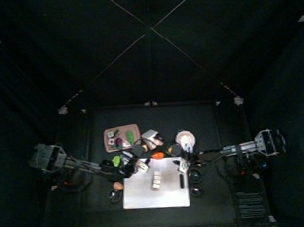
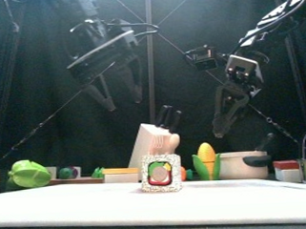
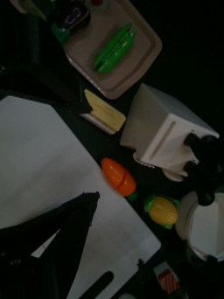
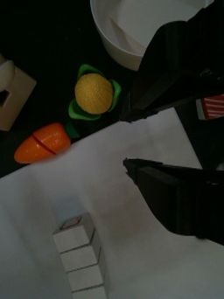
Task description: Grab cleaver handle
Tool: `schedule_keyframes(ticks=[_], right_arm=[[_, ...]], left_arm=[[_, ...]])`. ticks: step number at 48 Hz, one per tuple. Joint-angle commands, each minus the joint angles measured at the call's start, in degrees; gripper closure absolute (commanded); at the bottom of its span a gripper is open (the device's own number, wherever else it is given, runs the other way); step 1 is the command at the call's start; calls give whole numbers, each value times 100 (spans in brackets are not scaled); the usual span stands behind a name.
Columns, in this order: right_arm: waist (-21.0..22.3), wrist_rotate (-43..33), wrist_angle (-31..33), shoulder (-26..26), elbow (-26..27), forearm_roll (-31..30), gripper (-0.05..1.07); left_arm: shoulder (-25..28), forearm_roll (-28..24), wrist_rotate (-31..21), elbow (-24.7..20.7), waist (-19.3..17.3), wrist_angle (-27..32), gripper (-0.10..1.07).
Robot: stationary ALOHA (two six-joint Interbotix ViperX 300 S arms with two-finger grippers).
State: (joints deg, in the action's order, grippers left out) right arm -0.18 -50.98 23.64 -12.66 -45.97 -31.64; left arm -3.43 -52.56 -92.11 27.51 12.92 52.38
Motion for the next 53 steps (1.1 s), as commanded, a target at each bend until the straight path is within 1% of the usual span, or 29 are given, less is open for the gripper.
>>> schedule_keyframes(ticks=[1,3,8,15,18,19,28,35,41,44,49,53], right_arm=[[18,-9,202,-202,264,88,25],[18,-9,316,-237,334,123,25],[18,-18,580,-281,501,202,25],[18,0,791,-290,686,422,25],[18,-18,782,-343,782,501,25],[9,-18,782,-360,826,545,25],[0,-18,782,-439,993,861,25],[-9,26,791,-343,1072,1169,25],[-26,53,826,-360,1283,1389,25],[-18,53,826,-404,1389,1406,25],[18,18,773,-545,1494,1415,25],[97,0,562,-642,1556,1441,25]], left_arm=[[-571,-141,-18,352,-44,-431,-5],[-765,-229,-9,571,-105,-659,-5],[-1028,-475,70,967,-264,-1195,-5],[-1345,-1151,79,1433,-589,-2347,-5],[-1459,-1441,79,1600,-809,-2865,-5],[-1503,-1556,79,1679,-932,-3085,-5],[-1767,-2197,123,2057,-1600,-4148,-5],[-2092,-2918,264,2312,-1907,-5063,-5],[-2426,-3278,369,2487,-2215,-5669,-5],[-2496,-3287,387,2558,-2303,-5854,-5],[-2514,-3296,396,2672,-2338,-5950,-5],[-2522,-3313,448,2777,-2329,-5941,-5]])
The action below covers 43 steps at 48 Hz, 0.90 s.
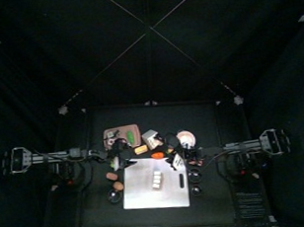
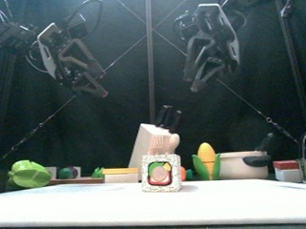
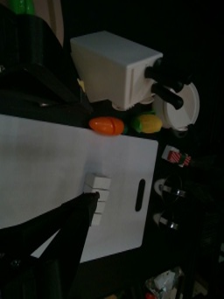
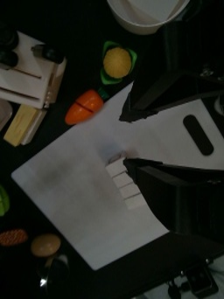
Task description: Grab cleaver handle
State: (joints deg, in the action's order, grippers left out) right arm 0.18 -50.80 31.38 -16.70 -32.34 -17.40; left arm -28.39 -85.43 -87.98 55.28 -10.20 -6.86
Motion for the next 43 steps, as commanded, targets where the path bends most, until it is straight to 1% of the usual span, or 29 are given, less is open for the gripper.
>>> schedule_keyframes(ticks=[1,4,8,12,16,21,24,29,37,43], right_arm=[[79,-26,-281,-246,193,26,25],[132,-35,-545,-255,185,114,25],[185,-26,-984,-246,158,299,25],[299,-35,-1292,-255,132,413,25],[387,-26,-1362,-299,88,501,25],[527,-18,-1406,-316,-26,483,25],[562,-26,-1433,-316,-44,483,25],[598,-26,-1230,-316,-62,475,25],[598,-35,-316,-246,35,387,24],[562,-141,290,-123,246,352,24]], left_arm=[[-26,-26,62,26,-18,-9,-5],[-53,-26,158,53,-26,53,-5],[-149,-26,343,35,-18,272,-5],[-264,0,519,132,-18,439,-5],[-360,0,721,185,9,580,-5],[-431,18,835,149,202,721,-5],[-439,35,870,185,237,765,-5],[-439,62,870,211,237,773,-5],[-439,105,879,220,255,773,-5],[-431,105,879,299,255,782,-5]])
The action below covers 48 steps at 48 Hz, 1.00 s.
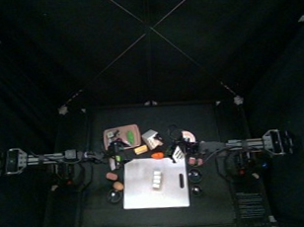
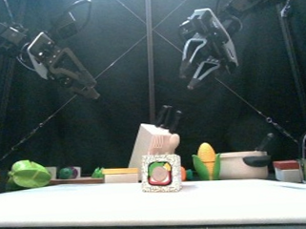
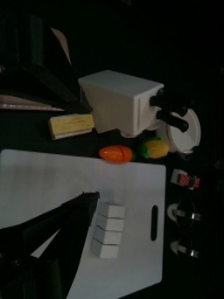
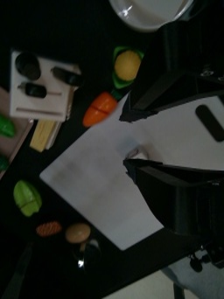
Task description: Grab cleaver handle
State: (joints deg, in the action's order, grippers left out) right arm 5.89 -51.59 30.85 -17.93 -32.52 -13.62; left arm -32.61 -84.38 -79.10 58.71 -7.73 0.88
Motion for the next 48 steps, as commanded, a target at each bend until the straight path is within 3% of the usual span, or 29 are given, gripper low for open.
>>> schedule_keyframes(ticks=[1,10,15,29,38,48], right_arm=[[-9,-105,387,18,290,-26,24],[-18,-703,791,220,642,-483,24],[-18,-976,1380,237,870,-870,24],[-114,-1055,2338,554,1345,-879,24],[-158,-1037,2101,1046,1450,-1160,24],[-114,-1055,1600,1178,1415,-1362,25]], left_arm=[[-18,0,-9,-44,9,9,-5],[-9,149,-9,-26,0,9,-5],[-18,193,-9,0,-9,9,-5],[-9,220,-9,44,-9,9,-5],[-9,255,-9,62,-9,9,-5],[-9,255,-9,114,-9,9,-5]])
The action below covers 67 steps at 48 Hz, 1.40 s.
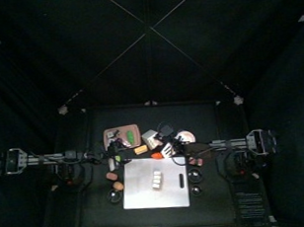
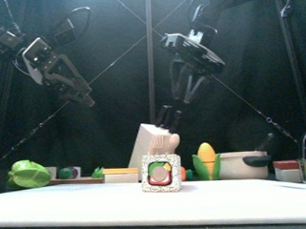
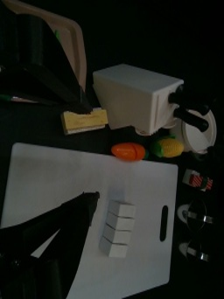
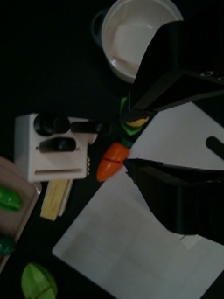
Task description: Grab cleaver handle
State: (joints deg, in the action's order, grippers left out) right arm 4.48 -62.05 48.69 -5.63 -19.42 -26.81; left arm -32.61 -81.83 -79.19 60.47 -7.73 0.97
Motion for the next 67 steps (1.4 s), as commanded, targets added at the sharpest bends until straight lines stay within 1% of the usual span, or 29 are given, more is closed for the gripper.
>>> schedule_keyframes(ticks=[1,14,37,51,60,67], right_arm=[[26,-9,-202,-35,97,-35,25],[149,0,-211,264,105,-141,25],[176,0,70,62,132,-220,25],[185,9,79,62,141,-369,25],[290,9,88,79,141,-501,25],[316,44,70,158,105,-483,25]], left_arm=[[-18,0,0,-53,-9,0,-5],[-9,0,0,-53,-9,0,-5],[-9,44,0,-9,-9,0,-5],[-9,62,0,0,-18,0,-5],[-18,53,0,9,-9,0,-5],[-18,62,0,26,-18,0,-5]])
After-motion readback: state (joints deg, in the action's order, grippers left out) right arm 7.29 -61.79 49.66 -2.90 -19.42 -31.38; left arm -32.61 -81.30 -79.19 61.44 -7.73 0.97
